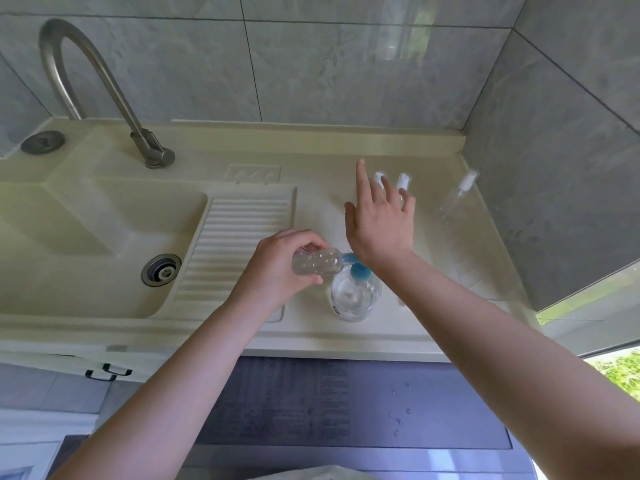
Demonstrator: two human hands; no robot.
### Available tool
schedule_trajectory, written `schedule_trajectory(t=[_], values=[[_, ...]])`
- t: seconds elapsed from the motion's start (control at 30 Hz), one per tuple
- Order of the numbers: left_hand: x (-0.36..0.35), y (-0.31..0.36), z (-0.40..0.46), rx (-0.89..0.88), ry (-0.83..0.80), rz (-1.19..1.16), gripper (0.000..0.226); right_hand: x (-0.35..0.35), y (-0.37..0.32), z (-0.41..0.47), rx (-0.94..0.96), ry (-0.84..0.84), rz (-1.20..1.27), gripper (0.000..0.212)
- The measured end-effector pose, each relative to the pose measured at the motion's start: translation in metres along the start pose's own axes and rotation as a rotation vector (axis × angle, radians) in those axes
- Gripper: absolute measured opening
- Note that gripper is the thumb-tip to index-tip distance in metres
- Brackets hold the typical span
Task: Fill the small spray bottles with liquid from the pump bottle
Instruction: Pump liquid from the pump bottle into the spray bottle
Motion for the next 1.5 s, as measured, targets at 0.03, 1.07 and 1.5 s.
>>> schedule_trajectory(t=[0.03, 1.07, 1.5], values=[[0.000, 0.000, 0.000, -0.001, 0.008, -0.002, 0.051, -0.001, 0.000, -0.001, 0.006, 0.010, 0.000, 0.069], [0.000, -0.007, 0.001, -0.003, -0.036, 0.083, 0.051, -0.017, 0.002, -0.014, -0.056, 0.002, 0.137, 0.058], [-0.002, -0.005, 0.000, -0.015, -0.001, 0.057, 0.049, -0.008, 0.004, -0.009, 0.000, -0.011, 0.128, 0.057]])
Point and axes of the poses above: each hand's wrist, its own z-axis towards the middle knuckle, its own x-axis out of the back of the hand, y = z × x, the point moved 1 cm from there along z, towards the middle knuckle, and after that the axes turned 7 degrees about -x, right-handed, at the moved point
